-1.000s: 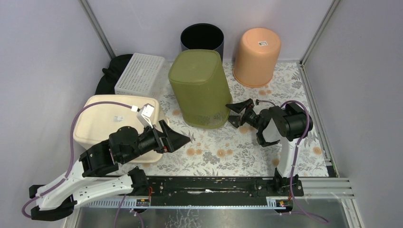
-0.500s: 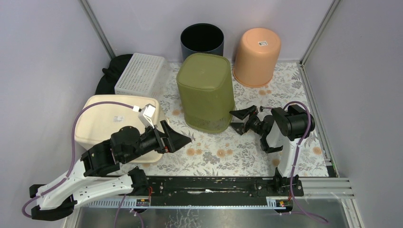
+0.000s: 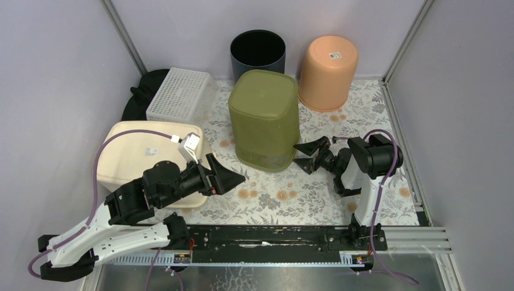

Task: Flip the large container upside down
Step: Turn the container upside down at the center of the board, then move the container to the corner of the board.

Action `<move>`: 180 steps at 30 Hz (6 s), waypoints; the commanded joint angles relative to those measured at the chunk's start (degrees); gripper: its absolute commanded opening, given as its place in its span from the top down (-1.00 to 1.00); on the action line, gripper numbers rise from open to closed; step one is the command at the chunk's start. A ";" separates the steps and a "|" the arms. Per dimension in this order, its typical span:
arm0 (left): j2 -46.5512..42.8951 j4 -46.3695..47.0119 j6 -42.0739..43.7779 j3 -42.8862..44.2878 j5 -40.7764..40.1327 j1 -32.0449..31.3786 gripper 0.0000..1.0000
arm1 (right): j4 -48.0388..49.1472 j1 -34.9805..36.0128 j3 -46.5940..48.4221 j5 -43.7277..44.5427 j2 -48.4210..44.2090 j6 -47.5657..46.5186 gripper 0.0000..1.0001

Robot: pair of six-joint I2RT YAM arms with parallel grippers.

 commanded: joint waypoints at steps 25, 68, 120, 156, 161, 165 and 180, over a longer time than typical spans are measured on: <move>0.52 3.89 -0.26 -1.59 0.41 -0.10 -1.00 | -48.55 -1.51 2.86 4.46 -12.46 -21.33 -0.93; 1.34 5.64 -0.35 -2.65 0.77 -0.08 -1.00 | -98.81 -5.38 17.21 13.35 -34.04 -48.02 -0.99; 6.09 8.70 1.03 -2.63 1.42 -0.14 -1.00 | -108.99 -5.37 25.19 0.51 -51.71 -48.19 -0.99; 37.58 2.93 16.96 30.58 -12.91 23.80 -1.00 | -124.02 -5.37 31.98 -6.35 -64.27 -50.74 -0.99; 33.90 14.97 13.83 19.80 -19.01 24.35 -1.00 | -125.93 -5.37 33.67 -5.02 -66.49 -50.15 -0.99; 29.90 27.16 11.99 8.70 -24.56 24.31 -1.00 | -125.43 -5.38 32.89 -5.48 -68.54 -47.59 -0.99; 31.27 45.97 15.03 -2.99 -27.97 26.73 -1.00 | -128.45 -5.37 34.64 -2.32 -70.16 -47.12 -0.99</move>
